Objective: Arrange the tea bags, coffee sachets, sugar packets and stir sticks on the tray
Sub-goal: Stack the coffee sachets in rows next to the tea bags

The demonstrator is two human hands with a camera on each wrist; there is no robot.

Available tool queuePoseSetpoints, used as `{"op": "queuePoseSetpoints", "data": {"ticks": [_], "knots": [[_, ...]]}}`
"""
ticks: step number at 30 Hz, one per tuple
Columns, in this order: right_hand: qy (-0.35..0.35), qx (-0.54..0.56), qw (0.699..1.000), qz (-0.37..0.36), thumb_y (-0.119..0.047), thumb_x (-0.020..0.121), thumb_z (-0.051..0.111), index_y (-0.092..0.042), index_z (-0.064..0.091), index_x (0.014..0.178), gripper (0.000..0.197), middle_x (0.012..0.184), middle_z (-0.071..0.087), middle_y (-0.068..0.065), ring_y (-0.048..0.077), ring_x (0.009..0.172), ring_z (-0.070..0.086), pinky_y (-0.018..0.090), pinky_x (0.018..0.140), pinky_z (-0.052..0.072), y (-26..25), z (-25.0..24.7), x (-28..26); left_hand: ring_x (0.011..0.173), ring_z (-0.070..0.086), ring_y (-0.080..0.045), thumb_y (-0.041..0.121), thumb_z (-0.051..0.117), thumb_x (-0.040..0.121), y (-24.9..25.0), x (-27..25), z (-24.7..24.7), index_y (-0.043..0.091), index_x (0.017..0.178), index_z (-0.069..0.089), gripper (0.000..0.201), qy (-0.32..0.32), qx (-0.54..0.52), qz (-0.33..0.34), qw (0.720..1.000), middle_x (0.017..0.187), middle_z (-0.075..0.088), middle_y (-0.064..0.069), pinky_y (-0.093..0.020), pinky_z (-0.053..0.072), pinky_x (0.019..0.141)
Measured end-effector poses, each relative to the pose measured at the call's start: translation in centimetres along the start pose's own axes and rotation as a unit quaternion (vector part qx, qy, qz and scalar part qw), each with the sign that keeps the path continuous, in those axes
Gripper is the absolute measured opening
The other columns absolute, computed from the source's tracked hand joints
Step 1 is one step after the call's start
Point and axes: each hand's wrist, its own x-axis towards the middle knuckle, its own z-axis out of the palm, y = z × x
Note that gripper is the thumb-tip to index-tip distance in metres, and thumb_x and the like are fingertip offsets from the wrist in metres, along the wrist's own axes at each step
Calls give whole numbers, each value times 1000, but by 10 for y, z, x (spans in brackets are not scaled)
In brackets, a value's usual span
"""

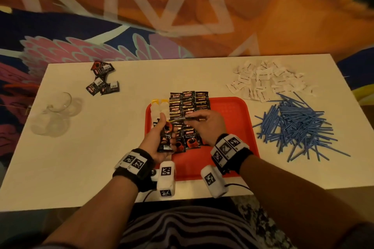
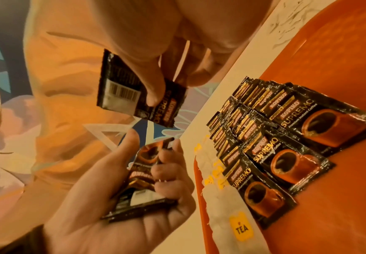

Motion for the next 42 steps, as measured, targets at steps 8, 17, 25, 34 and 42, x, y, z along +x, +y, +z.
{"op": "queuePoseSetpoints", "data": {"ticks": [8, 17, 25, 34, 42], "knots": [[-62, -95, 990, -82, 2, 79, 70, -40, 72, 79, 42, 122, 62, -12, 2, 115, 52, 21, 91, 48, 9, -3, -7, 73, 73, -21, 11, 67, 90, 6, -4, 10, 7, 117, 64, 27, 44, 25, 49, 998, 90, 74, -10, -31, 55, 58], [-158, -90, 982, 53, -23, 85, 73, -20, 61, 79, 14, 75, 64, -6, 4, 65, 60, 20, 59, 46, 1, -7, -11, 80, 74, -27, 2, 70, 87, 2, -1, 14, 5, 115, 67, 28, 74, 63, 136, 986, 96, 76, -15, -32, 57, 60], [-176, -130, 974, 58, -14, 83, 75, -18, 67, 88, 10, 79, 69, 0, -1, 50, 63, 11, 47, 45, 9, -3, -11, 84, 74, -31, 9, 72, 87, -1, 4, 16, 6, 112, 69, 25, 67, 57, 112, 990, 103, 74, -19, -36, 57, 62], [-193, -156, 968, 48, -17, 82, 76, -15, 76, 93, 12, 74, 71, -9, -8, 61, 63, 4, 54, 43, 23, -1, -15, 87, 74, -36, 14, 76, 85, -20, 16, -1, 3, 105, 69, 24, 124, 87, 106, 983, 95, 75, -18, -60, 57, 84], [-148, -256, 946, 129, -29, 88, 69, -16, 72, 107, 23, 99, 67, -5, 7, 86, 59, 15, 65, 42, 67, -14, 4, 61, 57, -22, 25, 70, 90, -21, 21, -23, 7, 97, 63, 21, 118, -12, 67, 991, 75, 64, -9, -33, 48, 55]]}}
